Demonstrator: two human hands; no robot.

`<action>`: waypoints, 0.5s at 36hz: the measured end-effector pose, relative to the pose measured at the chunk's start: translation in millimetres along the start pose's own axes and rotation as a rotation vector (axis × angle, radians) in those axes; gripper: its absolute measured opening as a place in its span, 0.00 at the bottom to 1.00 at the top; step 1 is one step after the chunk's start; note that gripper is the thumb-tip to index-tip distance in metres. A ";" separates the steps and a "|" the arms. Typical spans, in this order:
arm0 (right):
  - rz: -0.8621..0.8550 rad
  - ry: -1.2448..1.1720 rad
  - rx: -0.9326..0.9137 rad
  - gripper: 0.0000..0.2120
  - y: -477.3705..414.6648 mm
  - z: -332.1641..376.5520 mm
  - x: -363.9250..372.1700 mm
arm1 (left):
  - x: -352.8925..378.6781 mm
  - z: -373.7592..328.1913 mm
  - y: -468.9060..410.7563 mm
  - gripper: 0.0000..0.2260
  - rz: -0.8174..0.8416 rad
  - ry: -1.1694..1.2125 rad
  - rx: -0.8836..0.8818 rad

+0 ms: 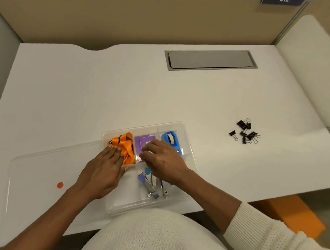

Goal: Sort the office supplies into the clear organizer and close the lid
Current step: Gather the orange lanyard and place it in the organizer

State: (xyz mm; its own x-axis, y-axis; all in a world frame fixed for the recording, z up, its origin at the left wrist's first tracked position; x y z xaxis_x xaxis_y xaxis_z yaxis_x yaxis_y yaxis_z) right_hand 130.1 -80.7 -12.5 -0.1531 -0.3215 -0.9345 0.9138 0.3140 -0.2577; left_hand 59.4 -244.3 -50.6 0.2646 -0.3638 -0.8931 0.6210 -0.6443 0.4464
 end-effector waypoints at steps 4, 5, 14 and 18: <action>-0.075 -0.001 0.133 0.09 29.4 -17.8 -21.3 | -16.8 -8.3 -7.7 0.27 -0.035 -0.076 0.002; -0.096 0.004 0.170 0.08 37.1 -23.0 -27.1 | -22.4 -10.5 -11.1 0.23 -0.038 -0.069 0.006; -0.295 0.064 0.442 0.06 111.0 -73.8 -76.4 | -95.5 -43.4 -56.0 0.22 -0.104 -0.100 -0.157; -0.400 0.101 0.620 0.05 151.2 -106.2 -95.1 | -126.0 -89.6 -73.1 0.22 -0.117 -0.089 -0.071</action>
State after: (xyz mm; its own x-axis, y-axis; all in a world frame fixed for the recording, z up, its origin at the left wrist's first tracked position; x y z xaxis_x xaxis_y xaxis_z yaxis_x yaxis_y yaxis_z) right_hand 242.9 92.3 11.4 -0.5255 -0.2125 -0.8238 0.8209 -0.3809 -0.4255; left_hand 46.7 -91.1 24.3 0.1233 -0.3493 -0.9289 0.6954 -0.6373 0.3320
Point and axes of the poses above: each hand's wrist, its own y-axis away from the middle knuckle, its own x-axis out of the palm, z = x × y, the point moved 6 cm from there along -y, towards the middle knuckle, and after that the axes turned 8 degrees about -x, right-handed, at the moved point
